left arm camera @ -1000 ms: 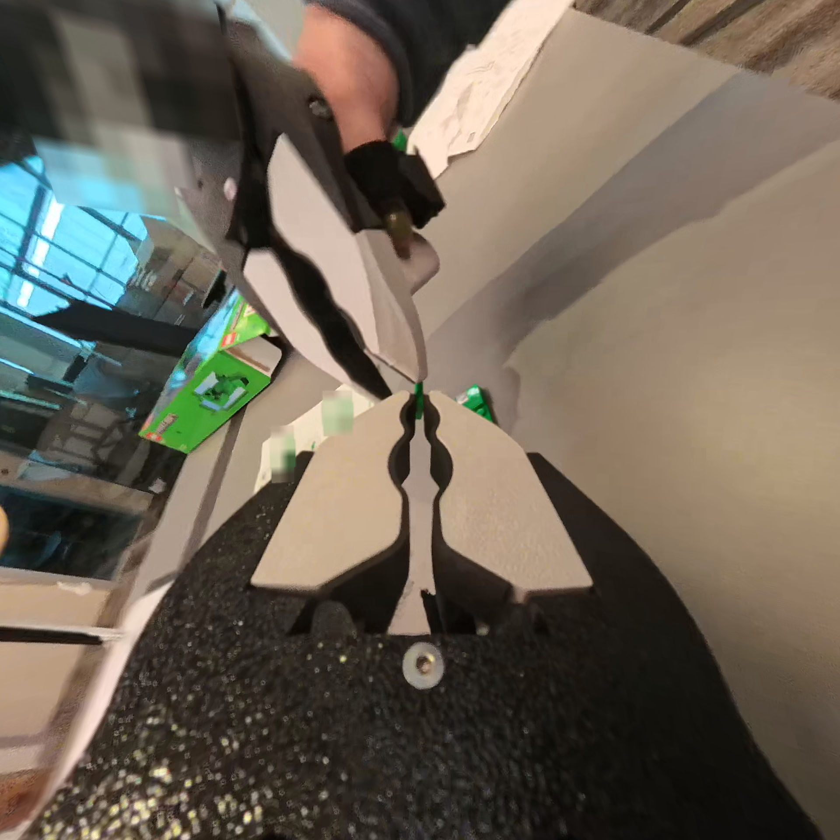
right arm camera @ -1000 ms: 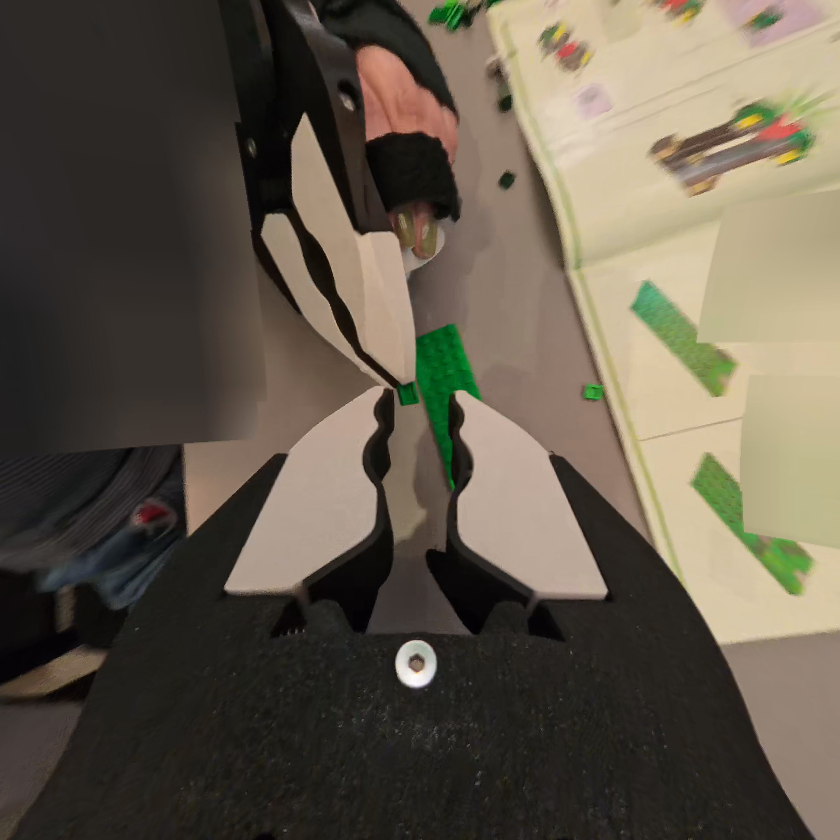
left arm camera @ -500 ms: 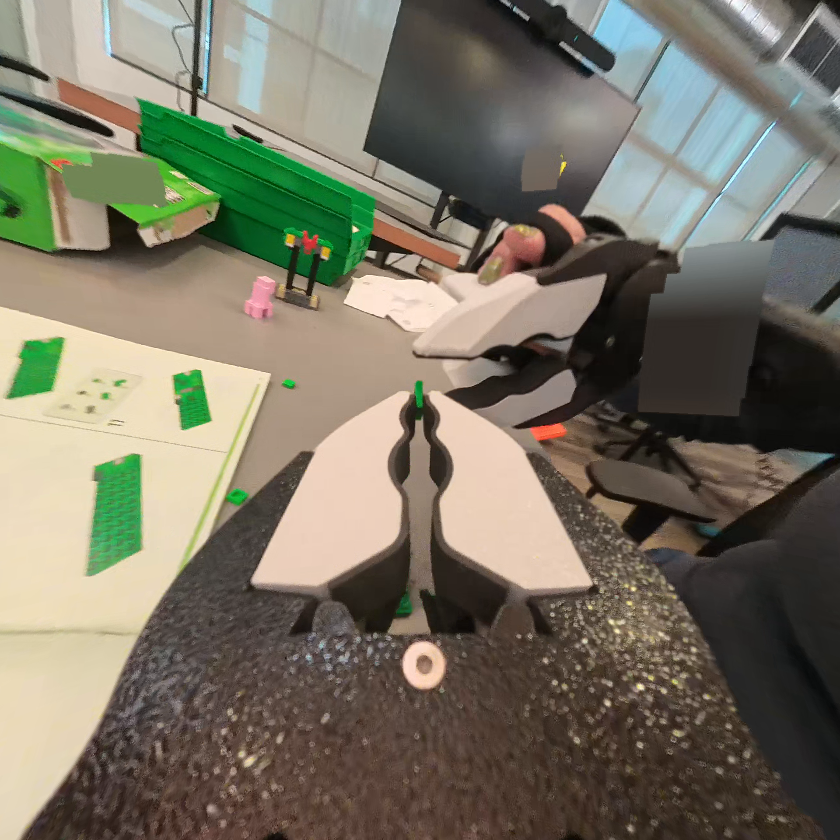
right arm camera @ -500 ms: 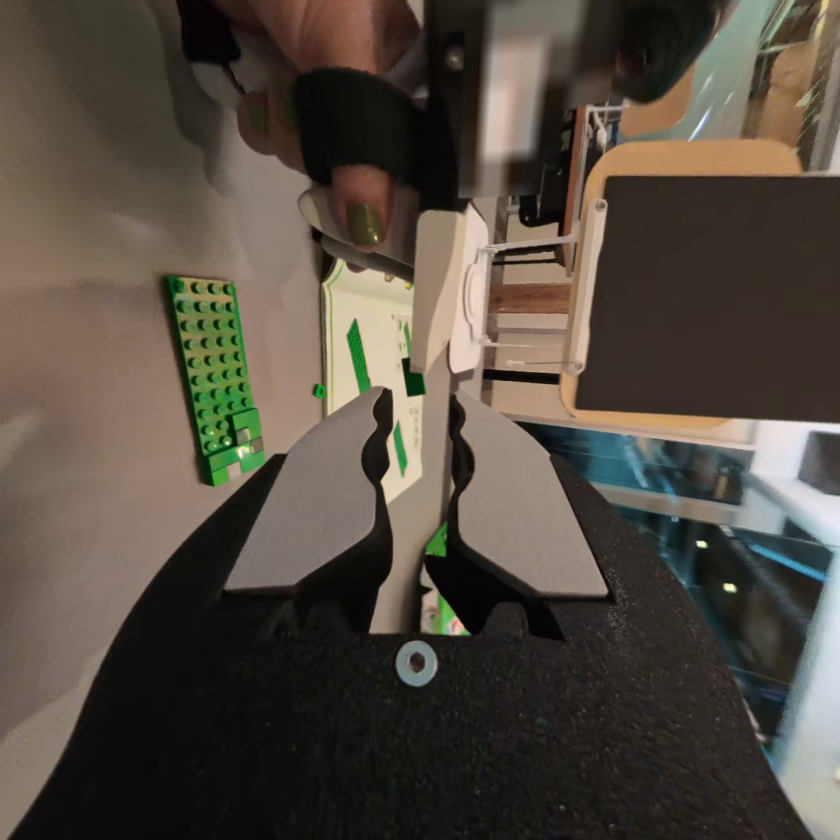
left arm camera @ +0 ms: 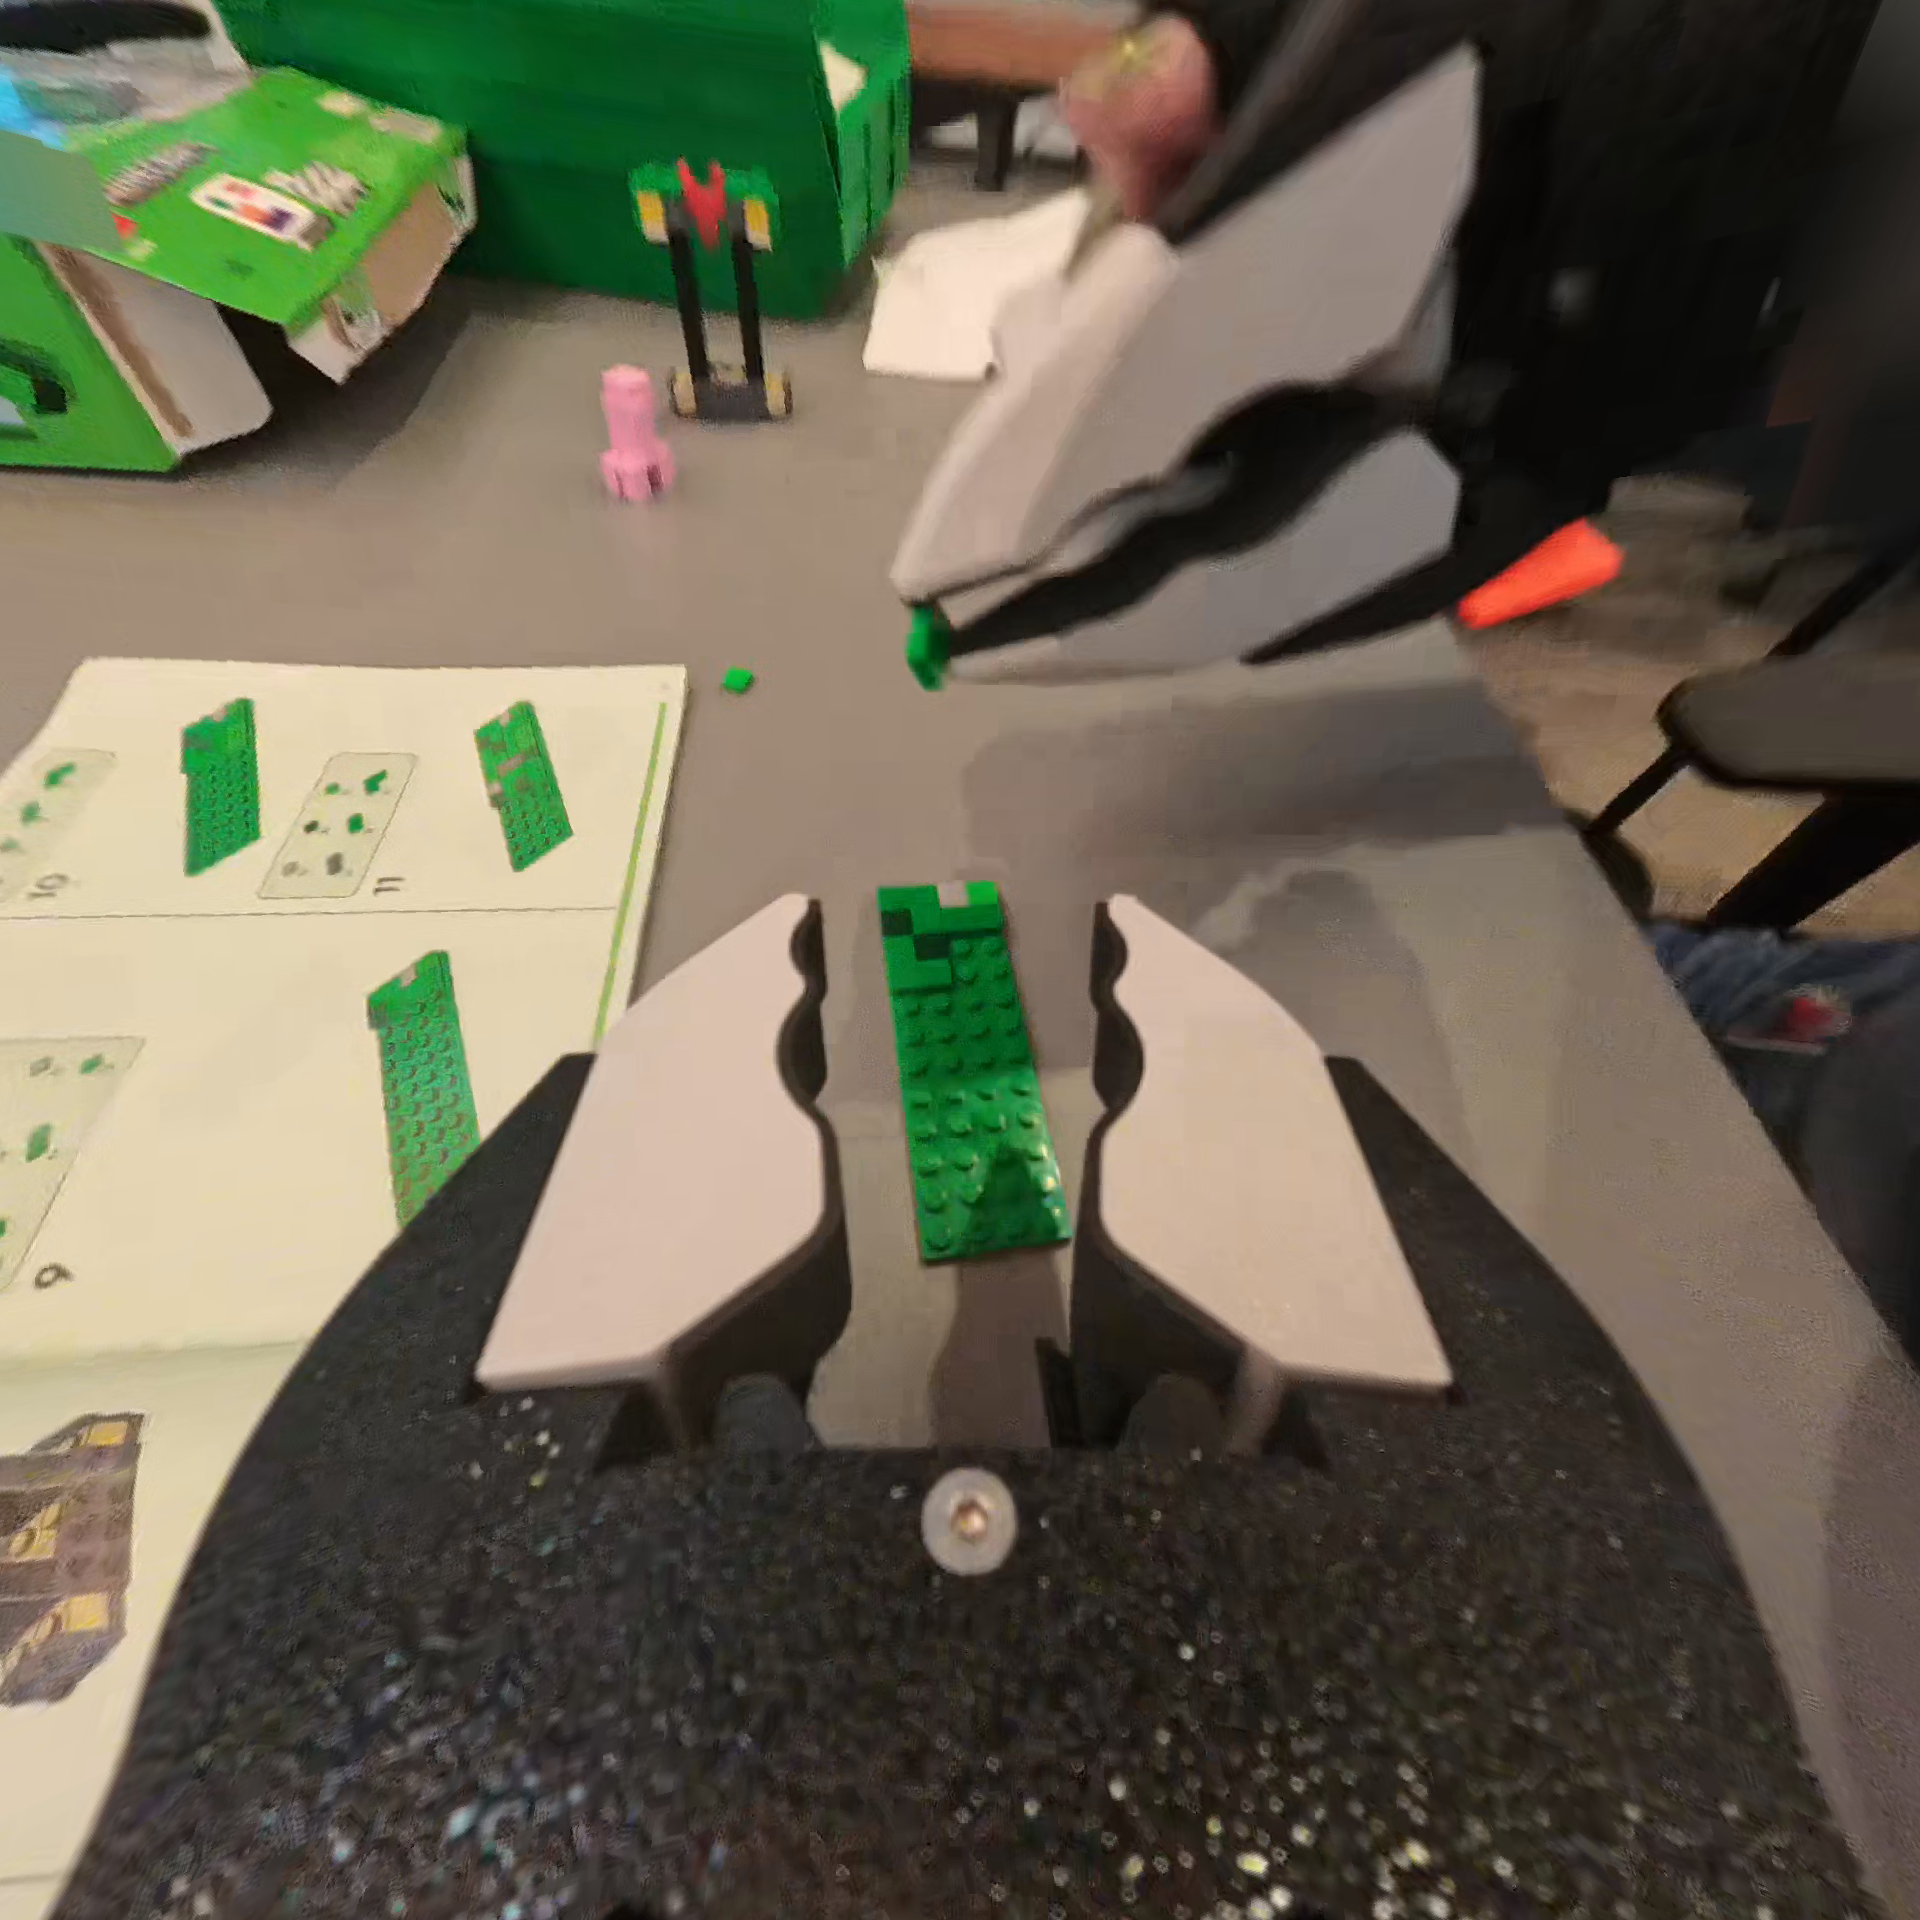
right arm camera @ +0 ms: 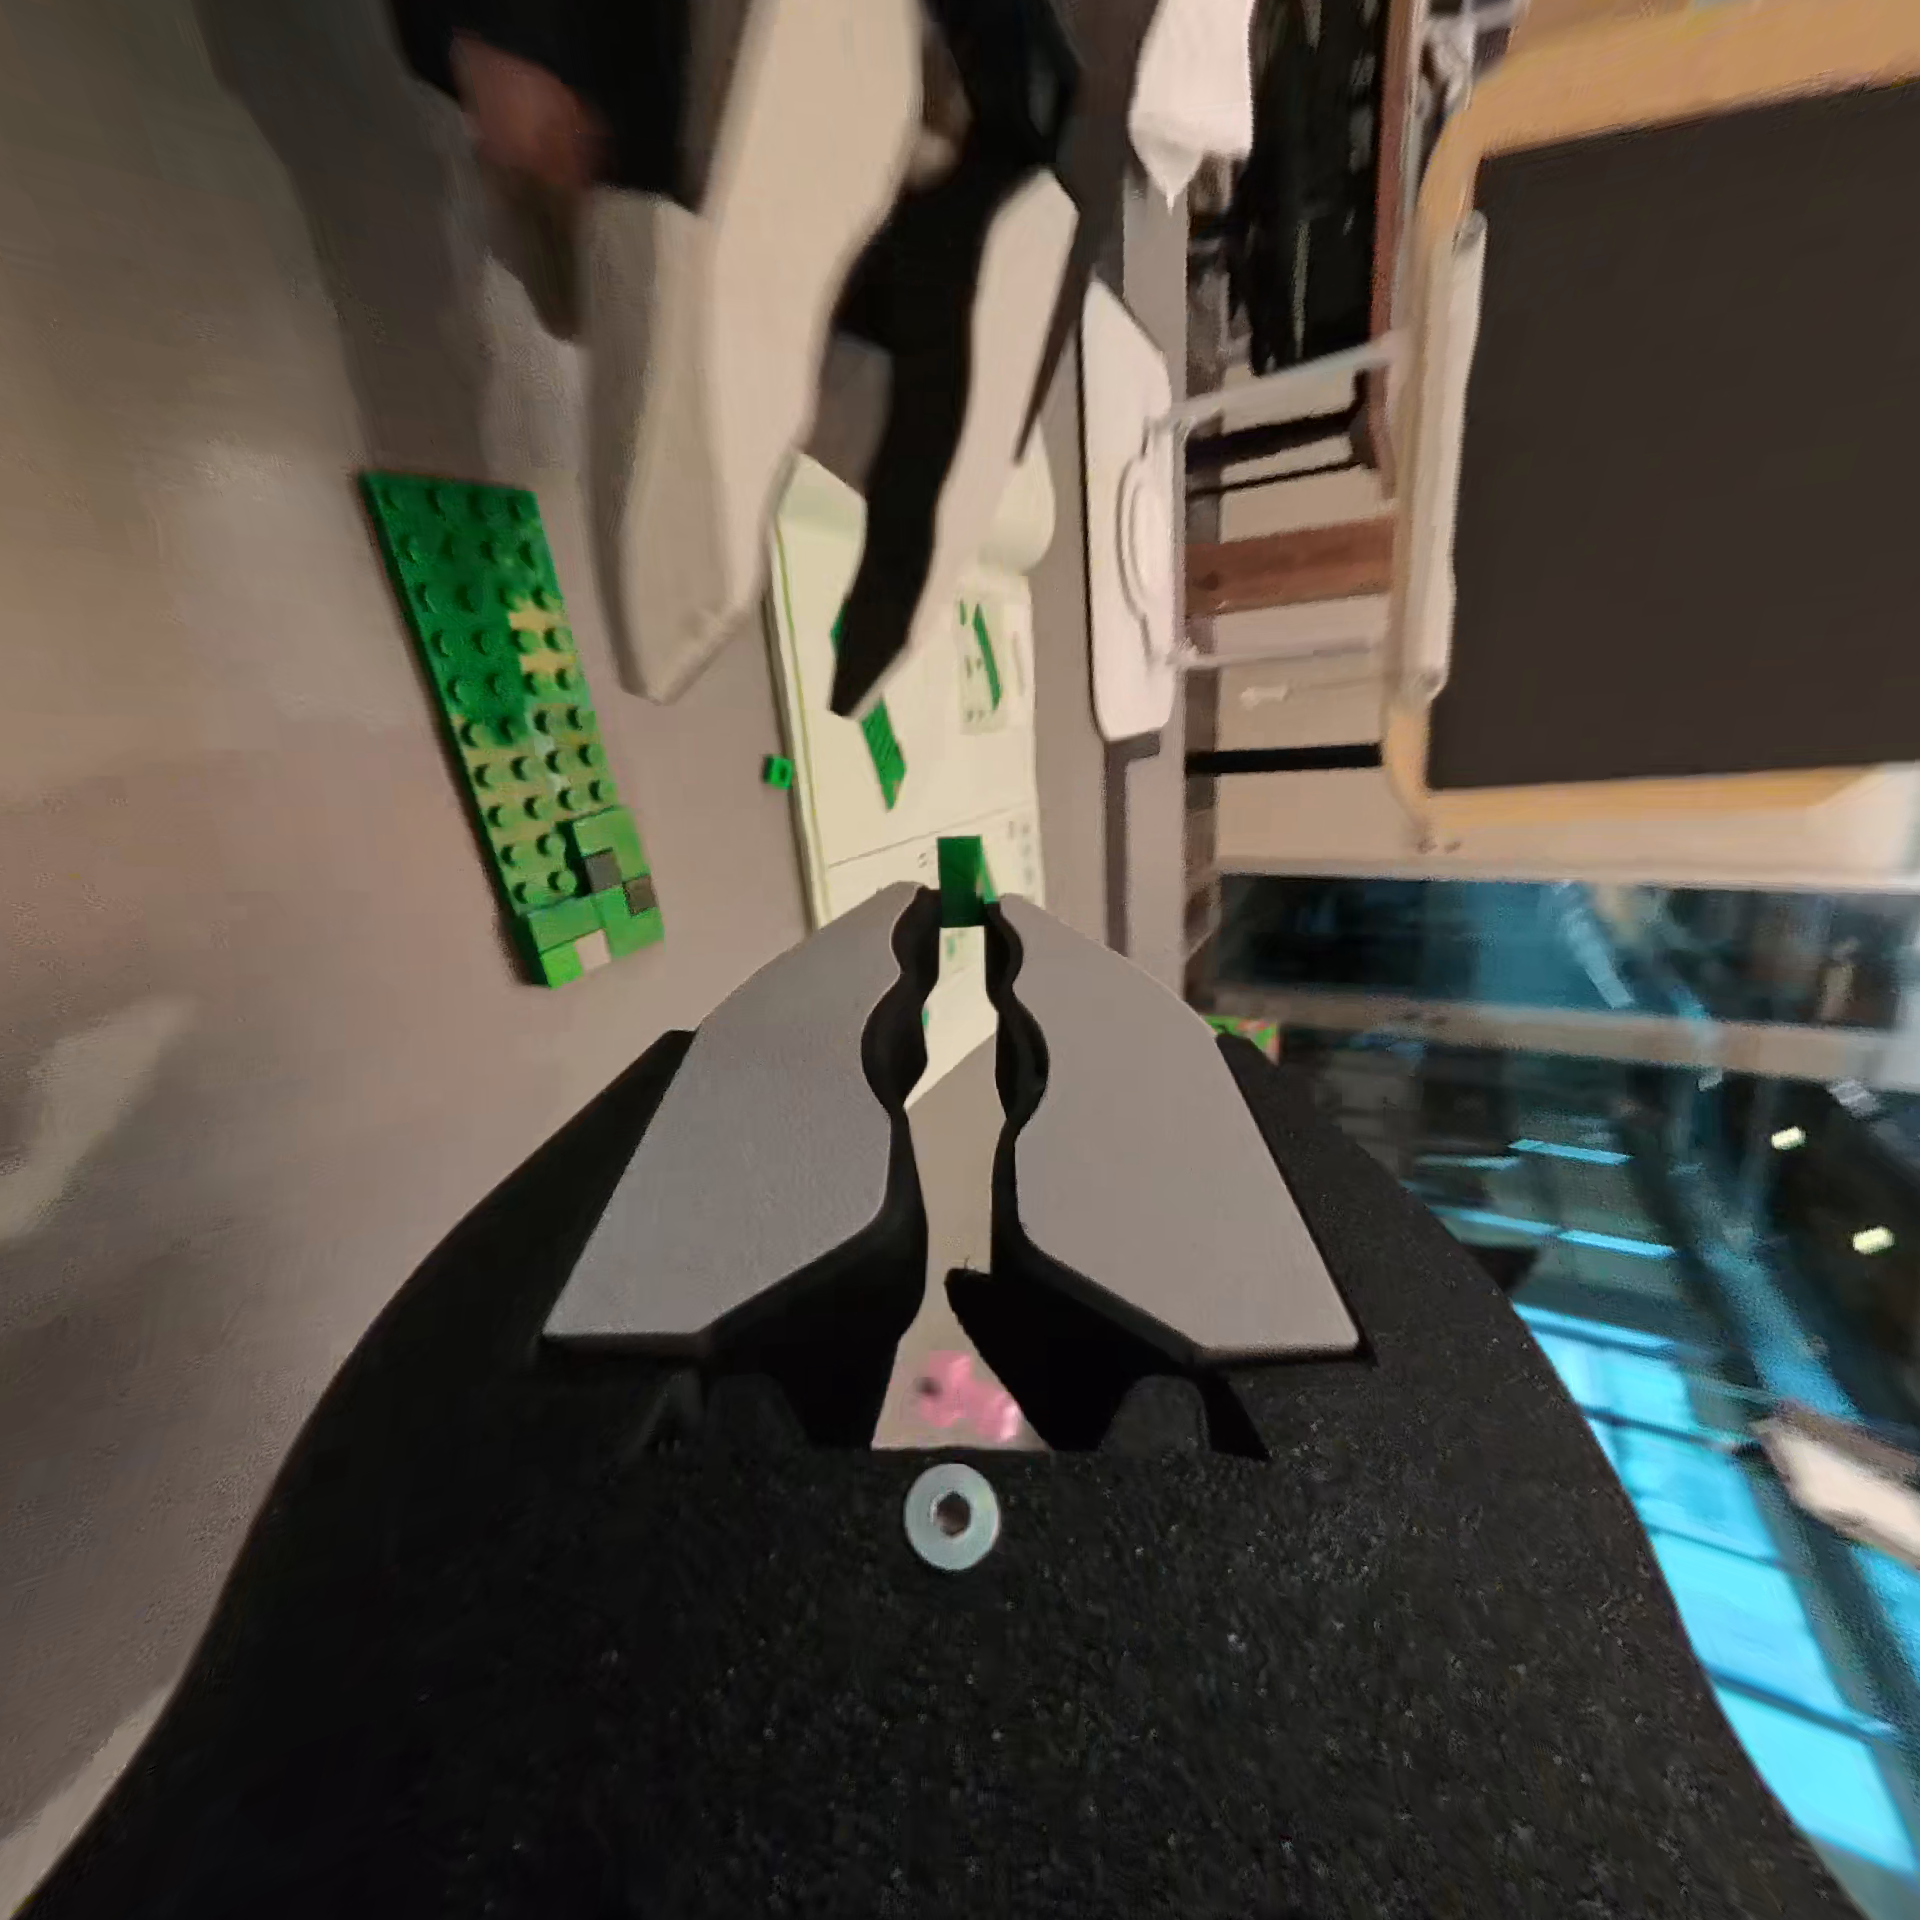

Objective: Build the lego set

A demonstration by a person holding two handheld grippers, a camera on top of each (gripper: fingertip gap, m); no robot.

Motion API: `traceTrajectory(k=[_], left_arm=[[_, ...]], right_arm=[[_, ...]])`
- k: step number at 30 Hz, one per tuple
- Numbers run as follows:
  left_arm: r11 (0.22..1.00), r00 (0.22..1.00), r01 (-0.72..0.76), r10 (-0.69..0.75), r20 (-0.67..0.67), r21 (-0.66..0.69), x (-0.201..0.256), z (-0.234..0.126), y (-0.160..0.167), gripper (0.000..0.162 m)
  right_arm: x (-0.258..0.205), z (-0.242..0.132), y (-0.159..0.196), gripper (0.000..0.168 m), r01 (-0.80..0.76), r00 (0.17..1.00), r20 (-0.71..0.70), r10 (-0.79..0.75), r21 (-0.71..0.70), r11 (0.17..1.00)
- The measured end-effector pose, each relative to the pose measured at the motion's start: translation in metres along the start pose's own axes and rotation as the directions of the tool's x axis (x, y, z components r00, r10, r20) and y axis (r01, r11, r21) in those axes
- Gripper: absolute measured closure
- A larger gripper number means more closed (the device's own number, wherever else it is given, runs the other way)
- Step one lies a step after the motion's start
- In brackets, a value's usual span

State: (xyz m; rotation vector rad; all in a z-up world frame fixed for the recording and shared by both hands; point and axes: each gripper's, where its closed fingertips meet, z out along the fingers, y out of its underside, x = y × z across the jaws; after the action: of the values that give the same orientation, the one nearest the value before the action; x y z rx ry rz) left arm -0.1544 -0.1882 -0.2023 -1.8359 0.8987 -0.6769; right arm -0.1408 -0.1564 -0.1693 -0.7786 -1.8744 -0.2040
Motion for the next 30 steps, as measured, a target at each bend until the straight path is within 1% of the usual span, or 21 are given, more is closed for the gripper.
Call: traceTrajectory(k=[4,6,8,11,14,17,21,23,25,26,27,28,30], left_arm=[[0.979,0.999,-0.038,0.037,-0.007,-0.202,0.006,0.011,0.026,0.105],[0.955,0.998,-0.063,0.065,-0.004,-0.291,0.007,0.012,0.038,0.109],[0.933,0.993,-0.102,0.116,0.019,-0.344,0.005,0.013,0.044,0.113],[0.903,0.988,-0.12,0.149,0.038,-0.413,0.003,0.014,0.054,0.115],[0.893,0.988,-0.116,0.147,0.04,-0.435,0.002,0.014,0.057,0.118],[0.884,0.985,-0.141,0.171,0.027,-0.446,0.003,0.012,0.058,0.13],[0.889,0.99,-0.111,0.137,0.027,-0.444,0.002,0.012,0.059,0.126],[0.894,0.992,-0.107,0.125,0.014,-0.435,0.003,0.012,0.06,0.129],[0.895,0.989,-0.131,0.148,0.006,-0.426,0.003,0.012,0.059,0.13],[0.893,0.984,-0.163,0.181,0.002,-0.421,0.003,0.012,0.058,0.132],[0.891,0.973,-0.209,0.232,0.009,-0.403,0.001,0.011,0.055,0.162],[0.888,0.959,-0.248,0.281,0.03,-0.387,-0.002,0.009,0.051,0.162],[0.884,0.953,-0.274,0.303,0.018,-0.38,-0.004,0.008,0.05,0.162]], right_arm=[[-0.008,-0.002,0.025,0.16,-0.186,0.98,0.069,0.188,-0.033,0.982],[-0.015,-0.002,0.031,0.16,-0.266,0.955,0.123,0.269,-0.039,0.963],[-0.024,-0.002,0.035,0.16,-0.373,0.91,0.183,0.373,-0.035,0.927],[-0.028,0.0,0.042,0.16,-0.499,0.843,0.214,0.494,-0.036,0.866],[-0.032,-0.001,0.045,0.16,-0.568,0.792,0.251,0.557,-0.032,0.822],[-0.034,-0.002,0.045,0.16,-0.607,0.757,0.281,0.59,-0.029,0.794],[-0.036,-0.001,0.044,0.16,-0.643,0.722,0.311,0.617,-0.027,0.766],[-0.035,0.0,0.042,0.16,-0.656,0.71,0.322,0.626,-0.019,0.755],[-0.034,0.0,0.041,0.16,-0.664,0.702,0.337,0.627,-0.009,0.748],[-0.034,0.0,0.04,0.161,-0.665,0.699,0.347,0.625,-0.003,0.746],[-0.034,-0.001,0.038,0.161,-0.667,0.697,0.361,0.62,0.006,0.745],[-0.034,-0.002,0.036,0.161,-0.667,0.693,0.381,0.612,0.017,0.745],[-0.031,-0.004,0.033,0.161,-0.674,0.685,0.412,0.6,0.046,0.738]])
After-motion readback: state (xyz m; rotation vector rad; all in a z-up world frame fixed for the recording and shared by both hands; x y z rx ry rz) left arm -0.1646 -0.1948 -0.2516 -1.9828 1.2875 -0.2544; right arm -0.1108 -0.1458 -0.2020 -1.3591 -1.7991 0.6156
